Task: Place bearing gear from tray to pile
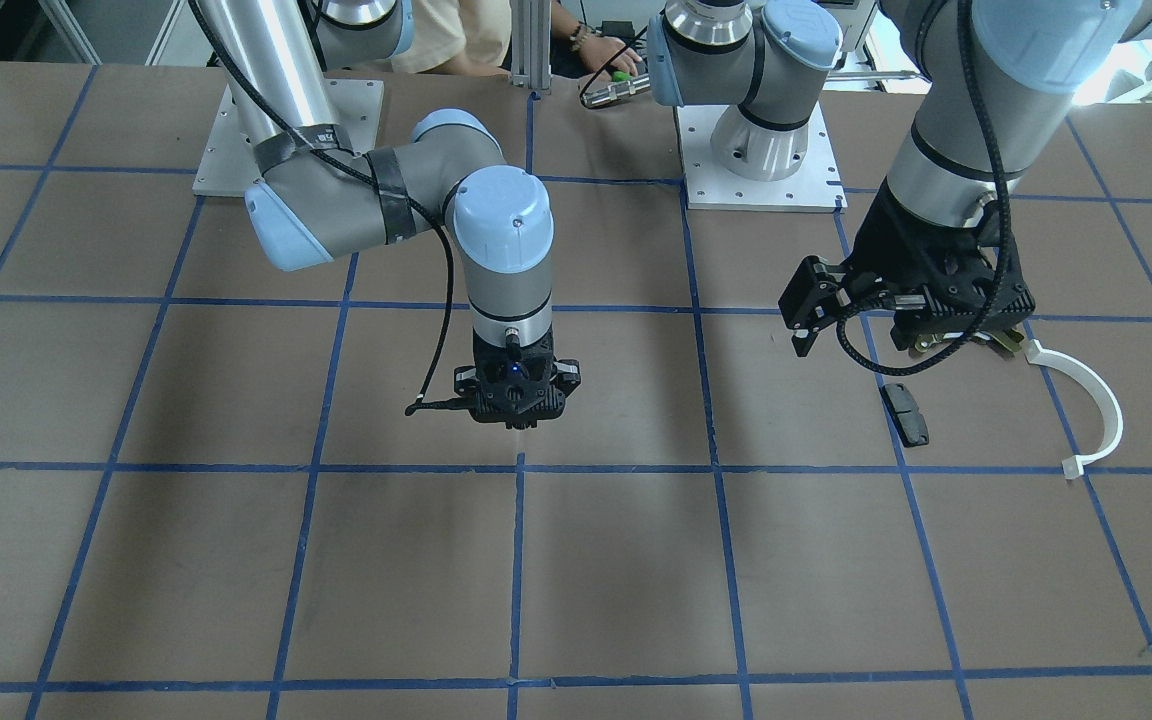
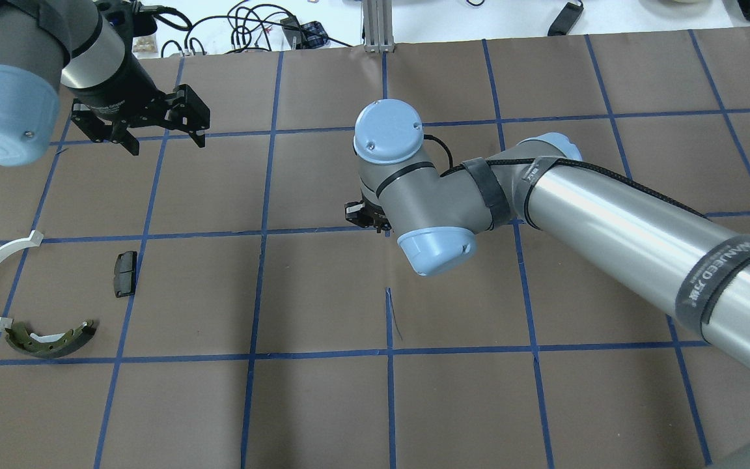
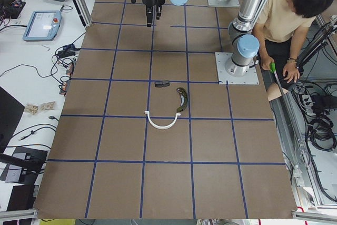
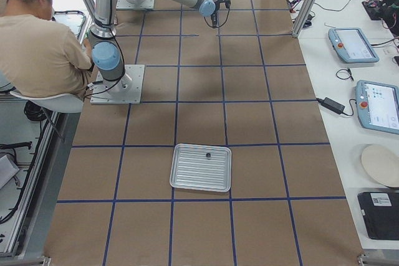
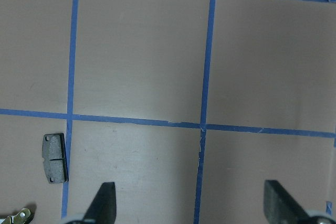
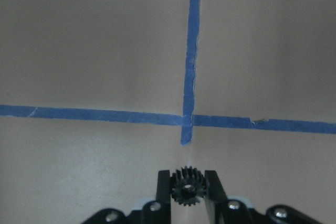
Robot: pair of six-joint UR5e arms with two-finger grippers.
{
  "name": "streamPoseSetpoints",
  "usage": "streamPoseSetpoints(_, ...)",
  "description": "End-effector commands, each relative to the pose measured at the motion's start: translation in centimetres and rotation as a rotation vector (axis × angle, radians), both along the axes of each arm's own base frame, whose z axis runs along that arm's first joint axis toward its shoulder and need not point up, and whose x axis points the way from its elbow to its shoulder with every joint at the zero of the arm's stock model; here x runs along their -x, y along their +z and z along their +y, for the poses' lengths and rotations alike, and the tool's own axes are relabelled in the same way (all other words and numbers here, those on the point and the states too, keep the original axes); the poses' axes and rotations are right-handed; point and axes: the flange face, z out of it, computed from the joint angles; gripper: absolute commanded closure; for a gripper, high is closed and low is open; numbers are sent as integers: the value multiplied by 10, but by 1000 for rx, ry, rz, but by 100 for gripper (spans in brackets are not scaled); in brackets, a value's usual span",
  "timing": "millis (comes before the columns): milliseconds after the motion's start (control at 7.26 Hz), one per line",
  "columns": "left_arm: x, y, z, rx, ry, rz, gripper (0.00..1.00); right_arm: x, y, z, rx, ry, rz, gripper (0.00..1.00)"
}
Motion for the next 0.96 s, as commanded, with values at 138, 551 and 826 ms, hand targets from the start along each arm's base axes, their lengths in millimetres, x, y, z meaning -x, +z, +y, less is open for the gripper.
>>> streamPoseSetpoints(138,-10,-3,-3,1,4,-1,0,-2,-12,1,-19,33,-1,0)
streamPoseSetpoints(551,-10,-6,-2,-3,6,0,0,54,70,-23,20,21,-2,0)
streamPoseSetpoints(826,-10,-25,-12,-39,17,12,0,168,160,-33,-52,57,34,0)
